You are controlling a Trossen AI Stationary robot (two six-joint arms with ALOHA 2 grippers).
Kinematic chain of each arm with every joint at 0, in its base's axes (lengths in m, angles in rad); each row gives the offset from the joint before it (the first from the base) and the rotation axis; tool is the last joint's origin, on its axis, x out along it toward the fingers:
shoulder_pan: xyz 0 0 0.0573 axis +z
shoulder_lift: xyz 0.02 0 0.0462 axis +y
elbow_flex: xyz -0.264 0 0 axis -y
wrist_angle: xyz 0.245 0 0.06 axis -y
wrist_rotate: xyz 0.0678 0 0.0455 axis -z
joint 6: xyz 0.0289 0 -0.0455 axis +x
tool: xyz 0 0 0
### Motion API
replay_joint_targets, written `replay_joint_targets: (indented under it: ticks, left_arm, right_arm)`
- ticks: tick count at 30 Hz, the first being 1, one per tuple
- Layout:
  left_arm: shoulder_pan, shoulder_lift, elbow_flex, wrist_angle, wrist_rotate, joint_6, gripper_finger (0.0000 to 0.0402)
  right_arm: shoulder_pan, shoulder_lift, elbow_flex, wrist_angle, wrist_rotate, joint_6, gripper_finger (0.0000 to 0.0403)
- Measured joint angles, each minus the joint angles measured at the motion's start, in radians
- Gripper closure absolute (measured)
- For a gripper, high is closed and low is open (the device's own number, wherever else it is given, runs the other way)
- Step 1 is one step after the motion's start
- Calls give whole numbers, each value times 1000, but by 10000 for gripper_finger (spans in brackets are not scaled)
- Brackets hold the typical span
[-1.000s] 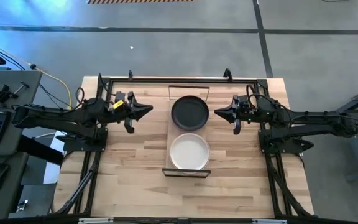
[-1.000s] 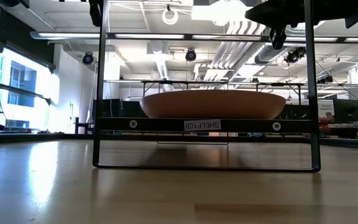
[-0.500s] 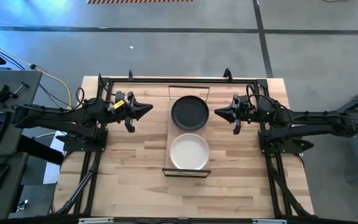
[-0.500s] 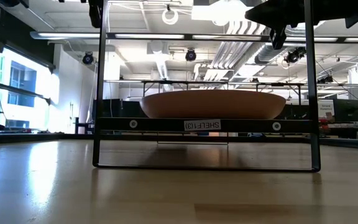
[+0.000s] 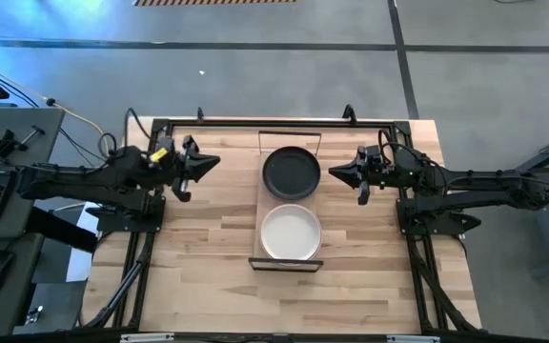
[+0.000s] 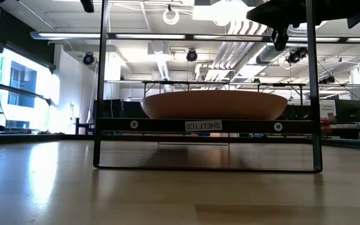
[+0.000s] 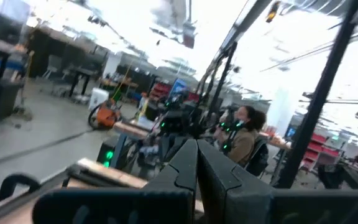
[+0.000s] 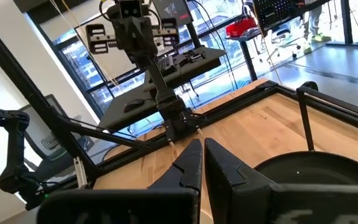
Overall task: Place and stack plates onto a shelf
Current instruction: Return to Home Position
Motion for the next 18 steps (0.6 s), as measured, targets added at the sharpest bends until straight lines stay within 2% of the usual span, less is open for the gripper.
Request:
replay_joint_targets:
  ticks: [4, 12, 16, 18]
  left_arm:
    - [0, -46, -49, 24, 13, 20, 401]
    - [0, -109, -305, 352, 26, 2, 401]
    - [0, -181, -379, 360, 26, -20, 401]
    - [3, -225, -391, 299, 26, -26, 401]
  right_arm:
    - [0, 0, 0, -2, 0, -14, 403]
    - [0, 0, 0, -22, 0, 20, 403]
    - [-2, 0, 0, -23, 0, 20, 403]
    - [-3, 0, 0, -25, 0, 20, 403]
